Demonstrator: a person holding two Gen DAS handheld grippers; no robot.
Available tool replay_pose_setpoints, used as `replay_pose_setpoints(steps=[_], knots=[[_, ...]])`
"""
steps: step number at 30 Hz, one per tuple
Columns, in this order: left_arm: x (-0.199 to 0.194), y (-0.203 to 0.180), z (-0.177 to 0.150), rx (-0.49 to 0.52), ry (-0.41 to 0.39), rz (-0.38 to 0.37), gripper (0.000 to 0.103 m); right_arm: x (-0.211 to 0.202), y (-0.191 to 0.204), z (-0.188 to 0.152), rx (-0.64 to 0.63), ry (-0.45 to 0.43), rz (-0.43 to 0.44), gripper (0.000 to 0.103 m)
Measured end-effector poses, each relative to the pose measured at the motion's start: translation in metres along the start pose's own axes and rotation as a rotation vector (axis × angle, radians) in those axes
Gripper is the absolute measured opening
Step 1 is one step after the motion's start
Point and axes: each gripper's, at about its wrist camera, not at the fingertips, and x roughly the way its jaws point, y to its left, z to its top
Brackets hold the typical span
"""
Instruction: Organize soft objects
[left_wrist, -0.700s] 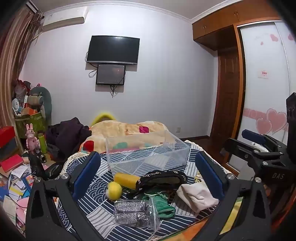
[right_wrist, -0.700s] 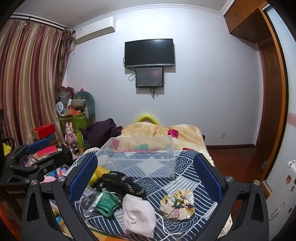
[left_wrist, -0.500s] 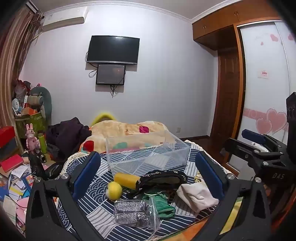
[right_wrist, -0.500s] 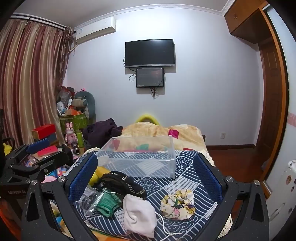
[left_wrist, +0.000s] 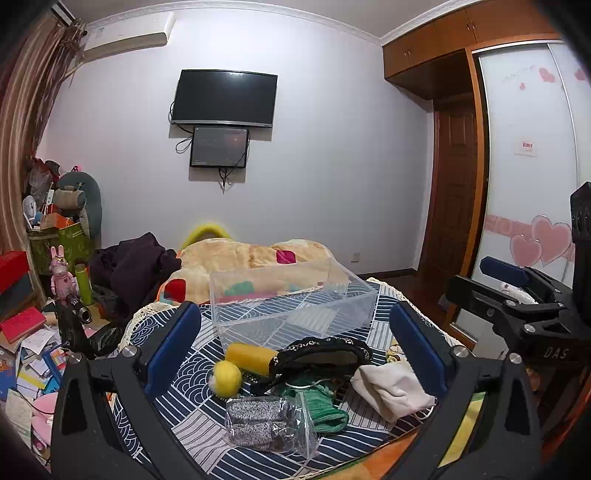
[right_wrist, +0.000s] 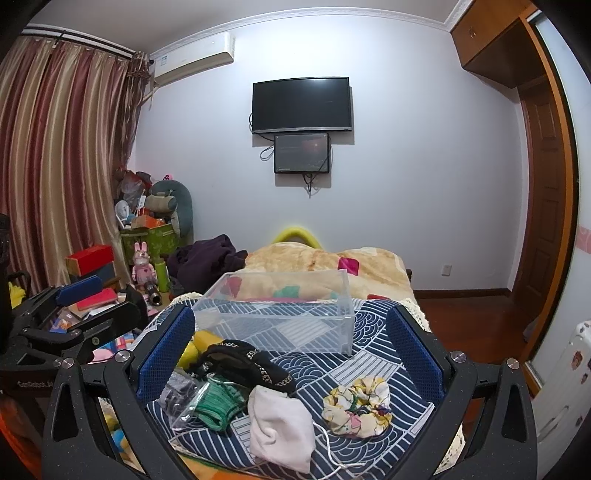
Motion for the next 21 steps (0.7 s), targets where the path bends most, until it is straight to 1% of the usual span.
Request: replay_pose_setpoints(steps=[21], knots=[[0.0048,0.0002,0.0022,0.015,-0.008,0.004,0.103,0.0003,0.001,-0.0014,0.0,-0.006,0.006,0.103]])
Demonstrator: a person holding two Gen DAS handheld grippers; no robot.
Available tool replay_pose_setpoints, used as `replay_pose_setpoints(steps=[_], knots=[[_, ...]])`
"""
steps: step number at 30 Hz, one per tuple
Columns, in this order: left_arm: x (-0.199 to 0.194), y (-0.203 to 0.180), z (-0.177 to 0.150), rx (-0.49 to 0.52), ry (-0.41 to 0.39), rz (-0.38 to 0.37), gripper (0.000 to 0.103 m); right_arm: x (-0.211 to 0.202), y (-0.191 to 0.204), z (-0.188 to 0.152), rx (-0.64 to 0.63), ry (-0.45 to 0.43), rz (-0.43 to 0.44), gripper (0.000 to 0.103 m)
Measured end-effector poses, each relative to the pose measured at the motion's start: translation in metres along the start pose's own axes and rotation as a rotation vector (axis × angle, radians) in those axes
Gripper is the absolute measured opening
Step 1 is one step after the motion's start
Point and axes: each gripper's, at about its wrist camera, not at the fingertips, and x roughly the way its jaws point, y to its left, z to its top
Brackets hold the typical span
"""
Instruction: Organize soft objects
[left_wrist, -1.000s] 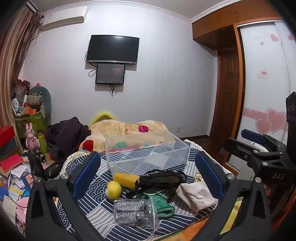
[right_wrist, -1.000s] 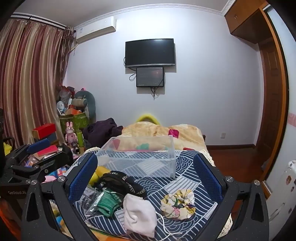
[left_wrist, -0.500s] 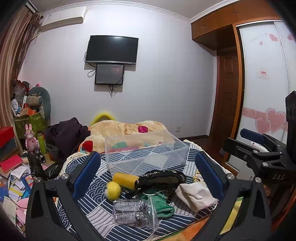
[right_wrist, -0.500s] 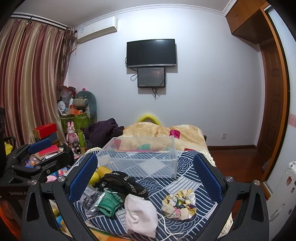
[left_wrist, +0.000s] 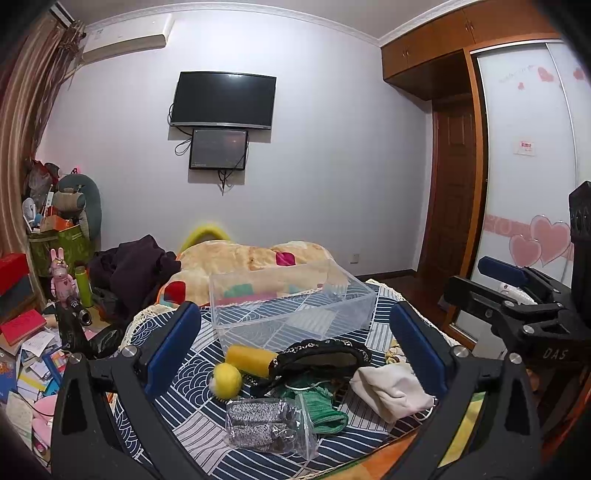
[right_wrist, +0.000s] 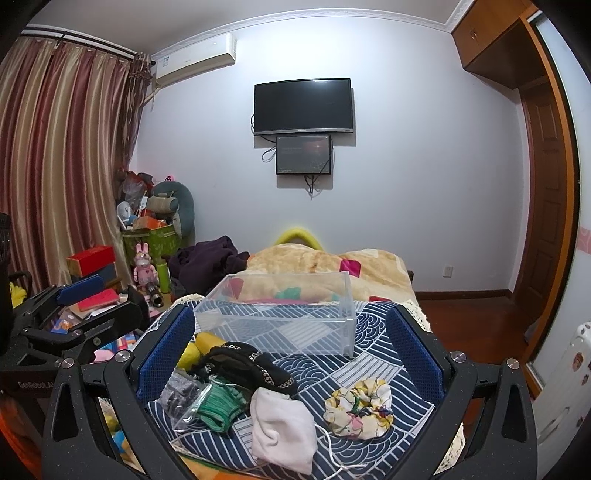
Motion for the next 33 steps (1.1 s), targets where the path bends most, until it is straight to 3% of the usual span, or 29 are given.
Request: replay_pose_setpoints(steps=[11,17,19,23,33], knots=[[0.012,-0.002,-0.001,0.02,0.025,-0.005,0.103,0.004,-0.007,-0.003,0.014,0.005,-0.032,0.103],[0.034,0.016,-0.013,-0.073,0.095,-0.008,0.102,0.024,-0.033,-0.017,0.063,0.087,-0.074,0.103],[0.041,0.022,-0.018,-0.111,0.094,-0.031,0.097,0.03,-0.043,-0.025,0.082,0.121,-0.086,0.103],[0.065,0.038,-0.026,-0.14,0.158,0.007,0.083,0.043,-0.063,-0.039,0.123,0.185,-0.116,0.101],[0.114,0.071,-0.061,-0.19,0.319,0.116,0.065,0.073,-0.093,-0.075,0.202,0.369,-0.128,0.079]])
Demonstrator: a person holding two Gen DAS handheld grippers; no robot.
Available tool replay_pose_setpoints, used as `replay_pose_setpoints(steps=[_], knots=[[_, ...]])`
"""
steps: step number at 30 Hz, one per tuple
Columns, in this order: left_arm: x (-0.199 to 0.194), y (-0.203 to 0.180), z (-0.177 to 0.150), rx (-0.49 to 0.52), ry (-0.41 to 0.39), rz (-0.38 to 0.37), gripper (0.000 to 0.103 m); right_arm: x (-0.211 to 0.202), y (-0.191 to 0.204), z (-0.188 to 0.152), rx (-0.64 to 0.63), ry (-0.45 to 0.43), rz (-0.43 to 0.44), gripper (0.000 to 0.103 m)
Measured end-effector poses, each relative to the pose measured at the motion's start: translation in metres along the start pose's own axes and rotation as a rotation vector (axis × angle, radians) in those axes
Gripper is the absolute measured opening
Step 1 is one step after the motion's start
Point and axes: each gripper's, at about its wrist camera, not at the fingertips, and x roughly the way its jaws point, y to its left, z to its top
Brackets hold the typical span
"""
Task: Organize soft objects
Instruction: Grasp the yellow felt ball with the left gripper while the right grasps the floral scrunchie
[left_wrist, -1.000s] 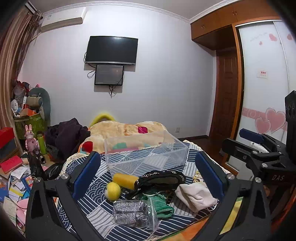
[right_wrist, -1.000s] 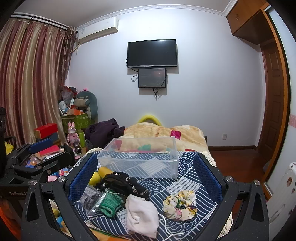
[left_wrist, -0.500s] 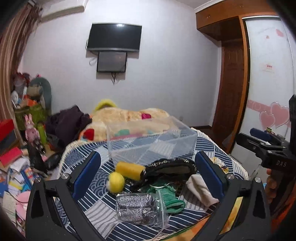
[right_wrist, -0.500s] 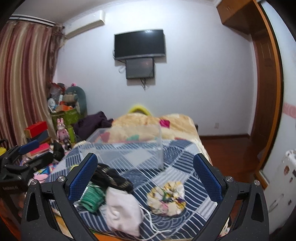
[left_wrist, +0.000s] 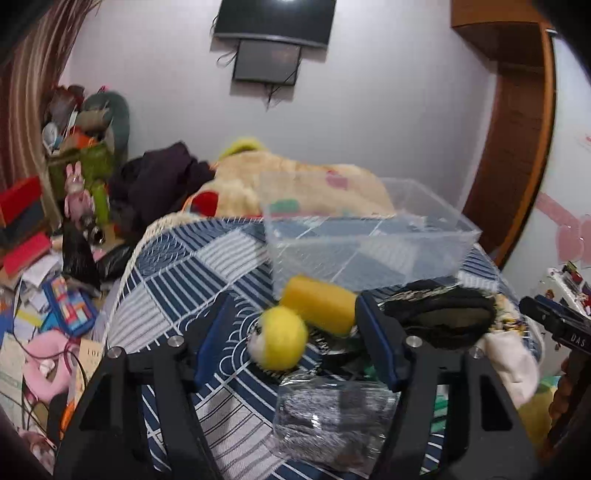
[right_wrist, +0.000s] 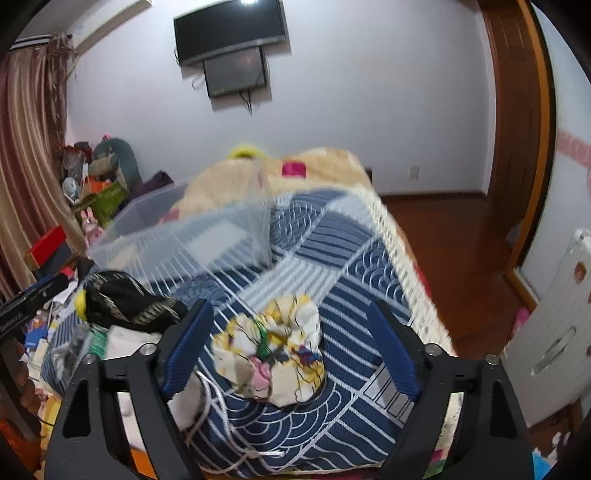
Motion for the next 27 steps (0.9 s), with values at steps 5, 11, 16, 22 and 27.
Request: replay_pose_setpoints(steps=[5,11,16,22,27], knots=[[0.026,0.004,-0.011,0.008,0.049,0.017,0.06,0.018,0.0,-0.01,-0.023,0.096,0.011,0.072],[0.035,0.01,-0.018,0.019,0.128,0.038,0.045,0.017,0.007,-0.016,-0.083,0.102,0.023,0.053],[0.032,0.011,-0.02,0.002,0.106,0.023,0.039,0.02,0.008,-0.017,-0.076,0.089,0.031,0.016],[0.013,0.008,-0.014,0.006,0.064,0.006,0.039,0.012,0.005,-0.009,-0.044,0.044,0.033,0.011],[-0.008,0.006,-0.003,0.004,0.008,-0.019,0.039,0.002,0.01,0.003,-0.045,-0.004,0.025,0.01]])
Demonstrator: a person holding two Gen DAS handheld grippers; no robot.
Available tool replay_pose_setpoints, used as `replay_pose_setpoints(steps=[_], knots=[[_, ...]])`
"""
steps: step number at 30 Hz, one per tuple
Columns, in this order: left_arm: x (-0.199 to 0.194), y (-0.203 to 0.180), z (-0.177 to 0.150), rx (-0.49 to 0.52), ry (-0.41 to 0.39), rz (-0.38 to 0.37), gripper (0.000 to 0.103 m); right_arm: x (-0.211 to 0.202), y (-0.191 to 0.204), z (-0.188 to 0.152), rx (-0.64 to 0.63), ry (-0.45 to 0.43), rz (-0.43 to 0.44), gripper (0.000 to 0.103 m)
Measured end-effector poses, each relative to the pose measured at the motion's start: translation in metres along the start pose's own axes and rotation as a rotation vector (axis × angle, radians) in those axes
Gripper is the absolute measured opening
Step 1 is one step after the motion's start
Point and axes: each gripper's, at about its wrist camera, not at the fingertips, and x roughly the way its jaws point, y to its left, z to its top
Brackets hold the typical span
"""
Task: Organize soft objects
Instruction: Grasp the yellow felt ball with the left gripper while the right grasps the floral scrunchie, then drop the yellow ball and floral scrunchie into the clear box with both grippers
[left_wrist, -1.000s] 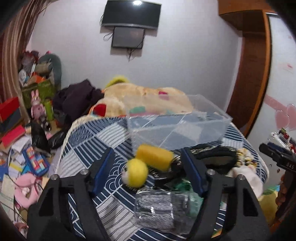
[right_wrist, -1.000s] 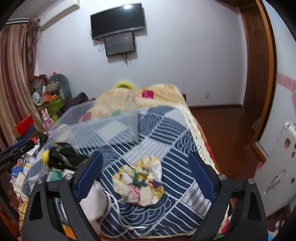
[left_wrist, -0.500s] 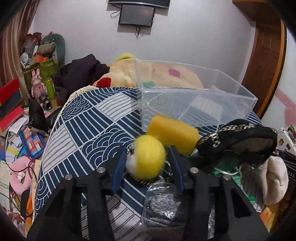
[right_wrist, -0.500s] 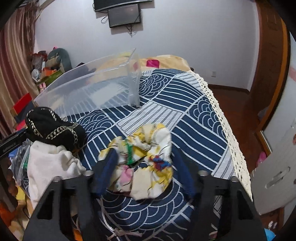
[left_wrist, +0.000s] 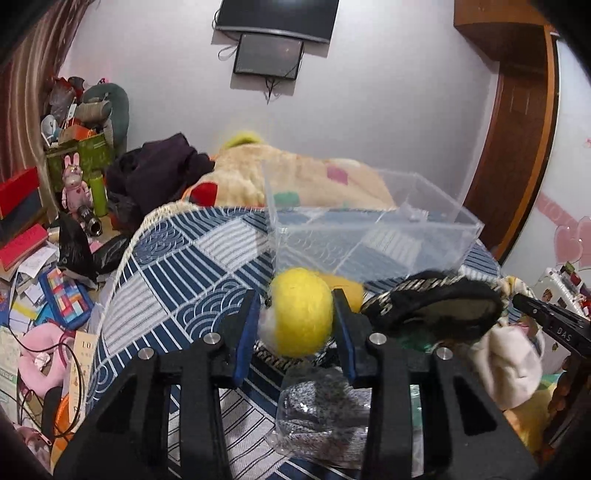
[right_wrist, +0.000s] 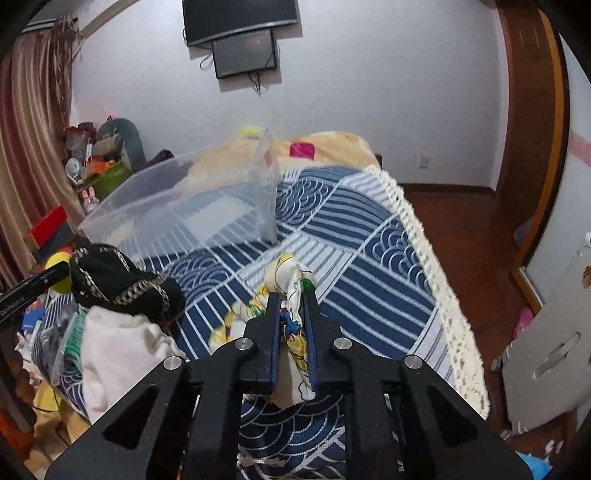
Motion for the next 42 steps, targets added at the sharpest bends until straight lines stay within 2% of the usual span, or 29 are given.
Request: replay_pose_setpoints(steps=[5,9,13,20,25,31,42], knots=[[-0.019,-0.006,0.015,0.027,-0.064,-0.023,0.039,-0.017,0.005,0.019,-0.01,-0.071,0.008,0.01],[-0.023,-0.015,0.027,0.063,-0.09,-0.027,0.039,-0.03,0.016,0.038,-0.046,-0.152,0.013,0.01],[-0.022,-0.017,0.045,0.057,-0.108,-0.064,0.039,-0.031,0.029,0.061,-0.071,-0.211,0.048,0.01],[-0.001,-0.025,0.074,0.086,-0.09,-0.082,0.039,-0.013,0.061,0.087,-0.14,-0.234,0.107,0.01],[0.023,-0.028,0.084,0.115,-0.043,-0.088,0.039,0.012,0.066,0.102,-0.158,-0.202,0.168,0.01],[0.06,-0.032,0.094,0.144,0.038,-0.079,0.039,0.052,0.072,0.113,-0.185,-0.122,0.153,0.01],[0.109,-0.044,0.091,0.209,0.147,-0.047,0.039,0.101,0.059,0.107,-0.151,0.055,0.131,0.01]])
